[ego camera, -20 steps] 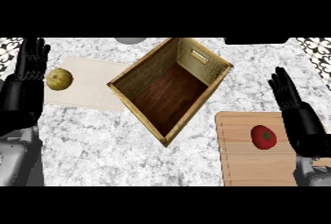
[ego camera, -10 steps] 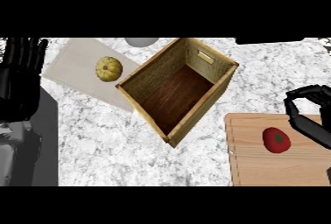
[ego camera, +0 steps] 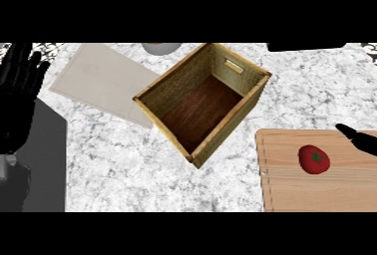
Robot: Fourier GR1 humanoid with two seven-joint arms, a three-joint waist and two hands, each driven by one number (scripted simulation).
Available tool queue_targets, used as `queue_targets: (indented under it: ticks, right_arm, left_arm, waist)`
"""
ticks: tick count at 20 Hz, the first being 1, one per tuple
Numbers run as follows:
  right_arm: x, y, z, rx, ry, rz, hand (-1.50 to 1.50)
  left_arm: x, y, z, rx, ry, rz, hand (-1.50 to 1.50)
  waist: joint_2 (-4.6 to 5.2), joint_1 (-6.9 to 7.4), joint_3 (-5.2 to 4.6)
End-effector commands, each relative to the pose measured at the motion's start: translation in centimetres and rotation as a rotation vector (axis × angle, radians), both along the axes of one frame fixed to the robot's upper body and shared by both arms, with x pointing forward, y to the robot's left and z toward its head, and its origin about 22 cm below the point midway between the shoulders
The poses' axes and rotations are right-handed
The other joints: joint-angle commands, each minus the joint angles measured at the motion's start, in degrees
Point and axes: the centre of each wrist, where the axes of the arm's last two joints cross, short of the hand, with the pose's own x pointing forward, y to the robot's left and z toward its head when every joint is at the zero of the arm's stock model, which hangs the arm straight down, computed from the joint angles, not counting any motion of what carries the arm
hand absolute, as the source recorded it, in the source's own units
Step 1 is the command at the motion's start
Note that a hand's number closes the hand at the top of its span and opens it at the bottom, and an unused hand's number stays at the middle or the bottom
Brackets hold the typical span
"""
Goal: Pick the tomato from the cutting board and place it in the basket
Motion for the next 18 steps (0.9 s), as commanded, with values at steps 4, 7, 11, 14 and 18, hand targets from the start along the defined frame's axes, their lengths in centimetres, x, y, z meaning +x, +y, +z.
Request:
queue_targets:
  ticks: [4,7,11,14,18]
  right_arm:
    - [-1.5,-3.1,0.6,-0.244,0.376,-0.034,-1.5]
    - [-2.5,-3.6,0.3,-0.319,0.599,0.025,-1.5]
    - [-2.3,-2.8,1.6,-0.343,0.726,0.113,-1.5]
    - [-2.1,-2.7,2.9,-0.363,0.77,0.152,-1.5]
    - [-1.9,-1.4,3.6,-0.314,0.773,0.196,-1.5]
  left_arm:
    - [-1.7,1.5,-3.2,0.06,0.19,0.034,0.0]
    - [-3.2,2.0,-2.5,0.066,0.197,0.056,0.0]
    - [-4.1,1.9,-2.5,0.073,0.218,0.047,0.0]
    - [-4.3,1.9,-2.7,0.069,0.236,0.068,0.0]
    - [-5.0,1.7,-2.8,0.044,0.238,0.078,0.0]
  waist:
    - [4.04,-1.02,-6.53]
    - [3.83,-1.34,-6.55]
    - [3.73,-1.54,-6.48]
    - [3.87,-2.5,-6.33]
    - [3.68,-3.15,-6.2]
